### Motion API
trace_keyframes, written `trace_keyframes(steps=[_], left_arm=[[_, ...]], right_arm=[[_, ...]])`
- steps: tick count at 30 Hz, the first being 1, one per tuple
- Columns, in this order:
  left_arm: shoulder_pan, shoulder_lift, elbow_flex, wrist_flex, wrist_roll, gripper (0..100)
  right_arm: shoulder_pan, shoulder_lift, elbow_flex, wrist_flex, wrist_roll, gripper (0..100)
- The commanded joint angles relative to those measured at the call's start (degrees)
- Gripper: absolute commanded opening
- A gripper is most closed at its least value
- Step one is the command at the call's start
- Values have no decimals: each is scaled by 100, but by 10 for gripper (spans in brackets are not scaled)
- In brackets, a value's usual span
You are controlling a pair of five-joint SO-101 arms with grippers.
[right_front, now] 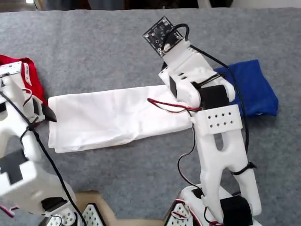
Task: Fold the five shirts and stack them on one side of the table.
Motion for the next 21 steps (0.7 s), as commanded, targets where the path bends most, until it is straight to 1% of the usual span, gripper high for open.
trace_keyframes(steps=[1,8,17,19,21], left_arm=[[57,378,-523,0,-70,295],[40,1327,-1270,9,-70,292],[154,1925,-1349,0,-79,291],[171,2040,-1349,-62,-70,273],[163,2154,-1341,-211,-18,230]], right_arm=[[-88,-215,13,-141,158,15],[-79,-189,22,-141,176,15],[-79,-180,31,-220,176,15],[-79,-180,31,-220,176,15],[-79,-180,31,-220,176,15]])
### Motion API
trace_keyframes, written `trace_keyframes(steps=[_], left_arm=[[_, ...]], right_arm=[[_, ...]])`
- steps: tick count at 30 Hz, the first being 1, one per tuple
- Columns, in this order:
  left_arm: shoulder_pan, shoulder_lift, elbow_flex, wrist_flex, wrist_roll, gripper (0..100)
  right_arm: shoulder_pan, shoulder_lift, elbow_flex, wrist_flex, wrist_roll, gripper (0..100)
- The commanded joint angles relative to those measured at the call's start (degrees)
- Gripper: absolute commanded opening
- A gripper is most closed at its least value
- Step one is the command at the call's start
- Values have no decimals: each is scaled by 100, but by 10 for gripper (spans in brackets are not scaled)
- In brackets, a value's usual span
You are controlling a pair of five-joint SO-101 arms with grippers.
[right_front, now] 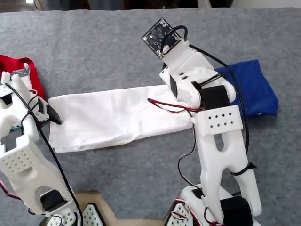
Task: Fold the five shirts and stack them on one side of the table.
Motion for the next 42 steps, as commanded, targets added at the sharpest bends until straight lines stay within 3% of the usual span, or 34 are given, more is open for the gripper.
trace_keyframes(steps=[1,18,28,33,42], left_arm=[[101,158,-84,-167,9,209],[945,299,-92,-105,18,30],[954,141,-127,-53,18,28],[1103,-396,-136,44,9,28],[2580,-1521,-136,53,18,28]], right_arm=[[-70,-163,-13,-114,44,15],[-53,-163,-31,-114,44,15],[-44,-207,-154,-105,26,15],[299,-215,-435,-70,-9,15],[1433,-215,-1086,-70,-334,15]])
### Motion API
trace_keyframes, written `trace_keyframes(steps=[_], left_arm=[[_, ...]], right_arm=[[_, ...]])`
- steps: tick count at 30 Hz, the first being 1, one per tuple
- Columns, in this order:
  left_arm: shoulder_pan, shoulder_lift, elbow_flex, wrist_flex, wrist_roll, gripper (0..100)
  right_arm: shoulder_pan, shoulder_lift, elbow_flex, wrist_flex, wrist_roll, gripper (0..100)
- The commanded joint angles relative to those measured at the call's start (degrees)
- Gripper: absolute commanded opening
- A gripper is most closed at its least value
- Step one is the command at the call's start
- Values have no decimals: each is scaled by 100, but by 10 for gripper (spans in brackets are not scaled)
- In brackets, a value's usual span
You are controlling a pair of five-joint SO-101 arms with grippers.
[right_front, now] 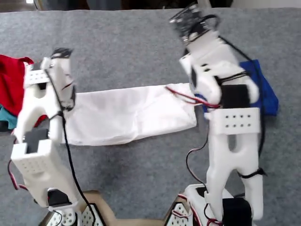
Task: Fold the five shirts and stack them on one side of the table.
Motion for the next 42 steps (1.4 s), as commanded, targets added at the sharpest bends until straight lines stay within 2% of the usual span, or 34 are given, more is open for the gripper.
trace_keyframes(steps=[1,5,9,21,26,31,42], left_arm=[[681,-642,-127,44,26,28],[1376,-985,-127,44,132,29],[1956,-1248,-189,-44,765,29],[3574,-1292,-1209,-167,2022,29],[4031,-1222,-857,-1116,2303,29],[4409,-1046,-822,-1600,2734,29],[4796,-422,-1007,-1873,2813,29]], right_arm=[[527,-207,-426,-70,-62,15],[1143,-207,-664,-70,-62,15],[1705,-207,-840,-114,-62,15],[2664,-207,-1165,-114,-53,15],[2752,-207,-1191,-114,-53,15],[2752,-198,-1191,-114,-53,15],[2716,-198,-1174,-114,-44,15]])
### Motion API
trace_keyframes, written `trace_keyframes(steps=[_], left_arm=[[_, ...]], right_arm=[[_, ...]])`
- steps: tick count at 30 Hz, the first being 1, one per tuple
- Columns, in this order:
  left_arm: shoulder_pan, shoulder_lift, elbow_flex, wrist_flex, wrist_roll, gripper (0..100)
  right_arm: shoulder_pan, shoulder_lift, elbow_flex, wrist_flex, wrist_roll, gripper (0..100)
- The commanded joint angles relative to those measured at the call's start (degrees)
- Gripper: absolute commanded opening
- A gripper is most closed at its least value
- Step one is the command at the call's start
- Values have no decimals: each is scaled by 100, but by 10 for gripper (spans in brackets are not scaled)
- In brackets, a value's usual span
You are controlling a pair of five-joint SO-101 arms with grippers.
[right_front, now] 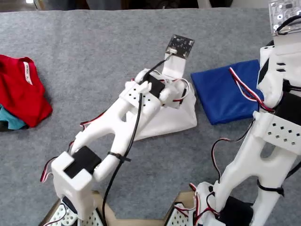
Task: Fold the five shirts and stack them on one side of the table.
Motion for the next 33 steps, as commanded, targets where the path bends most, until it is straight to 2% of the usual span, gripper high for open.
trace_keyframes(steps=[1,4,6,8,10,12,15,19,21,23,26,30,33], left_arm=[[101,105,-312,-114,44,29],[119,352,-593,-97,53,52],[75,475,-725,-70,132,141],[-66,536,-857,35,589,244],[-224,501,-1182,352,1020,282],[-435,448,-1657,765,993,273],[-1103,360,-2440,1345,941,223],[-2290,316,-3301,2031,879,77],[-2800,316,-3512,2356,352,23],[-3204,290,-3574,2787,-158,29],[-3670,281,-3609,3490,-580,28],[-4127,273,-3574,4123,-870,28],[-4418,-62,-3248,4167,-862,28]], right_arm=[[35,-189,-259,-114,-26,15],[35,-180,-259,-114,-26,15],[26,-163,-259,-114,35,15],[-18,-145,-242,-79,211,15],[-70,-136,-145,-26,325,15],[-141,-57,-4,0,325,15],[-308,180,-4,396,615,15],[-967,585,-207,1398,809,15],[-1468,884,-400,1952,809,15],[-1996,1305,-646,2426,782,15],[-2681,2185,-1182,2936,325,15],[-3297,3670,-2360,3780,-352,15],[-3675,4620,-3565,4571,-651,15]])
